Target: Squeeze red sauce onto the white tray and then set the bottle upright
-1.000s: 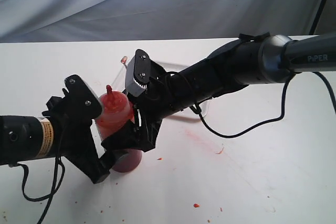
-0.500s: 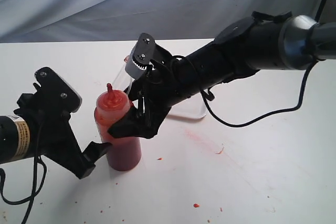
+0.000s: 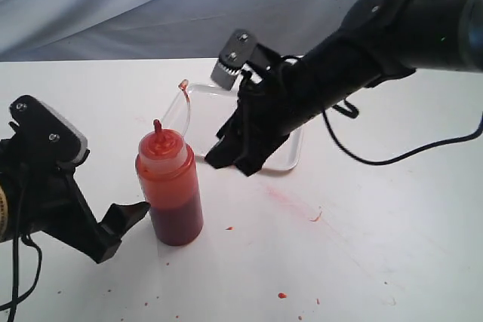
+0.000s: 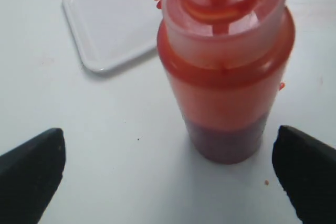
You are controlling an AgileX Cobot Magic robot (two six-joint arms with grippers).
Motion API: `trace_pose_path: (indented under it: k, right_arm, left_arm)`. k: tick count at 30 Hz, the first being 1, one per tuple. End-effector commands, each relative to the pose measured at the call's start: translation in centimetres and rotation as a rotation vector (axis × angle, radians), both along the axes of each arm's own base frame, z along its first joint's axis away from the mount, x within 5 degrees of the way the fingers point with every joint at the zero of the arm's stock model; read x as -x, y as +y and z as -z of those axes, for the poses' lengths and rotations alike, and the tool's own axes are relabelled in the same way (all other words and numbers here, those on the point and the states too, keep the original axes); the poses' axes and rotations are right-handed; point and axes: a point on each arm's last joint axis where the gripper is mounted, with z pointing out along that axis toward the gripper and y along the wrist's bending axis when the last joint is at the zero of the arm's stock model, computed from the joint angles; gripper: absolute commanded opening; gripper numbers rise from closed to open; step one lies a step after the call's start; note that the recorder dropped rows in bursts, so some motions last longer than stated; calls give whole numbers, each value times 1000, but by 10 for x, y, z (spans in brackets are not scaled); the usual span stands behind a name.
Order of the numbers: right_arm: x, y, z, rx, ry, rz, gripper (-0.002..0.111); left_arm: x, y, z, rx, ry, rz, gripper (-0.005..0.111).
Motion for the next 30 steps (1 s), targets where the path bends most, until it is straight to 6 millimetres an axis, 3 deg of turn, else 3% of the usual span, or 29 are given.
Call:
trace_pose_path:
  k: [1, 2, 7, 10, 13, 18, 25, 28, 30]
  right_arm:
    - [-5, -40, -30, -37, 47, 64, 16]
    - [-4, -52, -39, -50, 61, 85, 1]
    - [0, -84, -82, -110, 5, 253, 0]
    - [10, -103, -128, -215, -180, 509, 0]
    - [23, -116, -148, -272, -336, 645, 0]
    - [52, -139, -166, -342, -533, 816, 0]
    - [67, -145, -170, -359, -570, 836, 0]
    - [66, -144, -169, -358, -569, 837, 0]
    - [66, -144, -169, -358, -569, 837, 0]
  left_arm:
    - [16, -11, -17, 221, -39, 102, 105]
    - [20, -14, -22, 269, -59, 145, 105]
    - [22, -15, -28, 329, -54, 135, 105]
    - [25, -18, -30, 392, -23, 141, 105]
    - [27, -20, -30, 387, -25, 188, 105]
    - [27, -20, -30, 400, -14, 179, 105]
    - [27, -20, -30, 413, 3, 156, 102]
    - [27, -20, -30, 412, 3, 154, 86]
    - [27, -20, -30, 412, 3, 154, 63]
